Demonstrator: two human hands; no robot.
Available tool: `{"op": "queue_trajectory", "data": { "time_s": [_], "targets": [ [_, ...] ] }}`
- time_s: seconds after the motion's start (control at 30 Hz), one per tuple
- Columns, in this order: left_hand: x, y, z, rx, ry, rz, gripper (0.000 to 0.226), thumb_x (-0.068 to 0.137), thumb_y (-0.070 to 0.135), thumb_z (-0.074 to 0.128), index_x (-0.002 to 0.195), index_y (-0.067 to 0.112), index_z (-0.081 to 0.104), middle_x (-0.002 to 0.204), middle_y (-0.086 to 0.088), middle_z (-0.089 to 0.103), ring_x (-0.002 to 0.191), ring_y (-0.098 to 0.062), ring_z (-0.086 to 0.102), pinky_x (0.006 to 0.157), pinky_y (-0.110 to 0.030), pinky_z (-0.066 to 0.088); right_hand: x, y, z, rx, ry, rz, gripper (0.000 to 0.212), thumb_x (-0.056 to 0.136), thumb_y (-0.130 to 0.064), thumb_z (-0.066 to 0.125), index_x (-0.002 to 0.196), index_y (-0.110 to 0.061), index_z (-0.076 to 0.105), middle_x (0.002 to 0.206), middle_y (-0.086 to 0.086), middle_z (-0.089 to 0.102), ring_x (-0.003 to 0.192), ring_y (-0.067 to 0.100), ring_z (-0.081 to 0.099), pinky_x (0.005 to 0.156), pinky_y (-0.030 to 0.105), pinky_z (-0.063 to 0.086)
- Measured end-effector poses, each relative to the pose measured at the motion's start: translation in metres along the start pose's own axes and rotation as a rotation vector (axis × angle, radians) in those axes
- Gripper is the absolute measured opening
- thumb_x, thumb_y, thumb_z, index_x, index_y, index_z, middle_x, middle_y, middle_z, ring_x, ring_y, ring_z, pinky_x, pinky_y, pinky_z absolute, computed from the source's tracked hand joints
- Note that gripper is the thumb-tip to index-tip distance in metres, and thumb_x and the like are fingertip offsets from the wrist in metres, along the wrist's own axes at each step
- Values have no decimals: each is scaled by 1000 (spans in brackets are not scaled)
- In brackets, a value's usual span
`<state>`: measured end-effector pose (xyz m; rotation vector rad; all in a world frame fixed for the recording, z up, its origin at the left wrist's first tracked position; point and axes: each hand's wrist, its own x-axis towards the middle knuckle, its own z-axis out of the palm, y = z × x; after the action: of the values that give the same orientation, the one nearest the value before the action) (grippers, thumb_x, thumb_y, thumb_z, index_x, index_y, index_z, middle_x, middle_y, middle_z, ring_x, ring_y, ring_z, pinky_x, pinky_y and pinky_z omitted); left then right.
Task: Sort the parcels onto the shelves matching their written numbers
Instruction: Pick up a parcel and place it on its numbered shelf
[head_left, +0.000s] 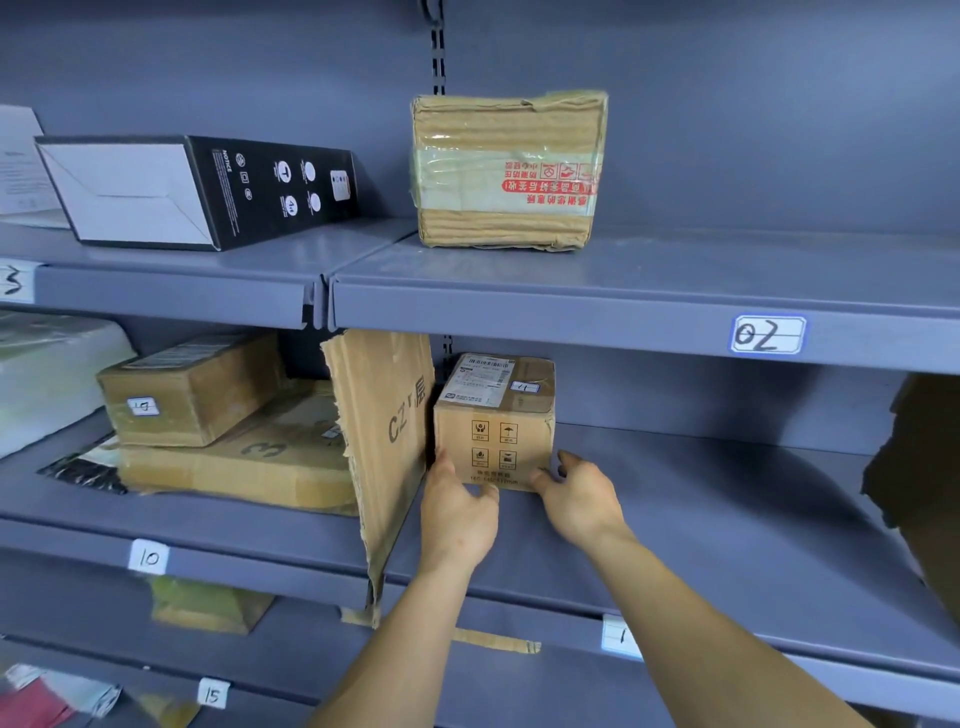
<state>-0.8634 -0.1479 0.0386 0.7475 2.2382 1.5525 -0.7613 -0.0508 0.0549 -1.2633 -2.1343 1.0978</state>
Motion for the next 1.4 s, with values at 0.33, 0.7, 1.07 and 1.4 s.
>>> {"op": "queue_trajectory", "data": {
  "time_s": [0.33, 0.7, 1.07, 1.4],
  "targets": [
    [-65, 7, 13, 312, -124, 124, 54, 98, 26, 58, 148, 14, 43, 151, -2, 46, 140, -18, 40, 115, -28, 31, -44, 26, -32, -289, -82, -62, 57, 101, -39, 53, 151, -14, 40, 151, 8, 48, 139, 28, 44, 109, 37, 41],
    [-129, 0, 22, 576, -252, 257, 52, 100, 30, 54, 147, 10, 44, 149, -5, 43, 143, -19, 30, 115, -29, 28, -103, 76, -50, -560, -118, -144, 34, 101, -42, 47, 122, -17, 57, 134, 5, 55, 131, 31, 41, 104, 38, 41],
    [-188, -12, 20, 672, -416, 519, 50, 100, 31, 50, 145, 11, 46, 150, -4, 44, 142, -20, 31, 117, -27, 23, -193, 109, -60, -629, 57, -60, 46, 101, -41, 47, 141, -17, 51, 143, 3, 51, 135, 27, 41, 112, 39, 36],
    [-272, -41, 40, 660, -696, 592, 37, 99, 32, 53, 130, 11, 56, 132, -4, 53, 130, -25, 44, 106, -33, 38, -306, 161, -66, -592, 99, 220, 47, 102, -42, 47, 139, -14, 50, 139, 6, 52, 133, 30, 40, 106, 41, 40]
  ]
}}
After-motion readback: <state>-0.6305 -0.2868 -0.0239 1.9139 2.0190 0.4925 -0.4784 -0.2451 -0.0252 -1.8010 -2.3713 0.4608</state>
